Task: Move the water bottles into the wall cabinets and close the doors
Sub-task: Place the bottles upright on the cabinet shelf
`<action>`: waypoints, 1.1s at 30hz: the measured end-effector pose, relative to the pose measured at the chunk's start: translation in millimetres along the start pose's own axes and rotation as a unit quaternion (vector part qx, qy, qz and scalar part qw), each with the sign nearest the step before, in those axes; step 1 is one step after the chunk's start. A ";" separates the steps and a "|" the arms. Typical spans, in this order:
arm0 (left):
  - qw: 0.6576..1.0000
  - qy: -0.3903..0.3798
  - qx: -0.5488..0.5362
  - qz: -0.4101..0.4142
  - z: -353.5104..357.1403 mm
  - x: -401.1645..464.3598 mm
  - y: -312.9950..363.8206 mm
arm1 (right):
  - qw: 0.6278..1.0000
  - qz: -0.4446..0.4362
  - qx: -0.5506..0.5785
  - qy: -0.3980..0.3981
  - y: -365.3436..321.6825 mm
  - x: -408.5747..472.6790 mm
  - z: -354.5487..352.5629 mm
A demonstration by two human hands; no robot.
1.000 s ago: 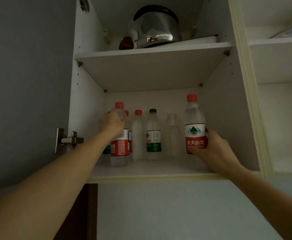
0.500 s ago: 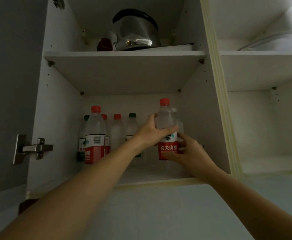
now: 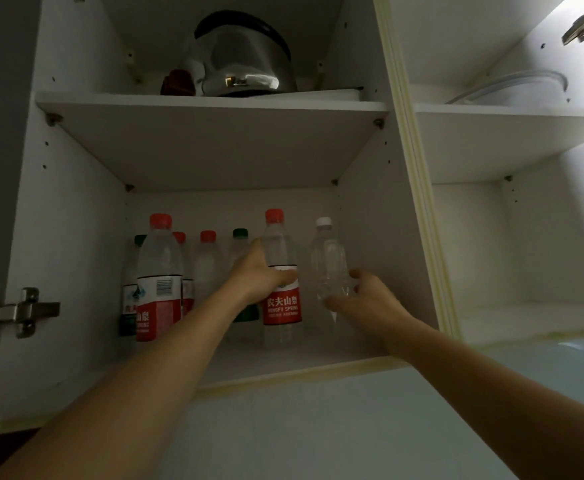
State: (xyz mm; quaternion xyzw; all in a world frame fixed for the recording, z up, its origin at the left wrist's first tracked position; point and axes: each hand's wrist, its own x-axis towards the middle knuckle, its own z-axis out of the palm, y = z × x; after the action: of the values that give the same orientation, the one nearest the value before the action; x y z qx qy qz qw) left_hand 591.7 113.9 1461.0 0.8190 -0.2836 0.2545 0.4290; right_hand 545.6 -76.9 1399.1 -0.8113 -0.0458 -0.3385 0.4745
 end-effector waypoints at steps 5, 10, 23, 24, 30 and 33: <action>0.998 0.036 0.031 -0.028 2.9 10.0 -14.7 | 0.998 0.012 -0.057 0.010 -21.7 36.5 -2.6; 0.995 0.053 0.056 -0.060 7.3 23.8 -28.8 | 0.996 0.050 -0.072 -0.008 -27.3 58.9 17.4; 0.985 0.059 0.134 -0.091 22.2 42.3 -30.4 | 0.991 -0.013 -0.120 0.061 -6.2 54.2 13.8; 0.984 0.061 0.149 -0.083 25.4 44.0 -29.8 | 0.991 -0.012 -0.121 0.065 -6.6 52.9 14.0; 0.984 0.068 0.150 -0.070 41.6 51.6 -31.7 | 0.991 -0.019 -0.109 0.074 -4.2 51.5 11.5; 0.991 0.066 0.103 -0.061 42.7 51.0 -39.8 | 0.992 -0.026 -0.105 0.064 -5.2 51.4 10.6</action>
State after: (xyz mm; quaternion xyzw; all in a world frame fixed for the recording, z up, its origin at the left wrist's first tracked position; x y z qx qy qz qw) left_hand 662.5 83.9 1451.0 0.8562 -0.1767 0.3092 0.3743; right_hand 588.3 -78.3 1430.0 -0.8320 -0.0004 -0.4048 0.3793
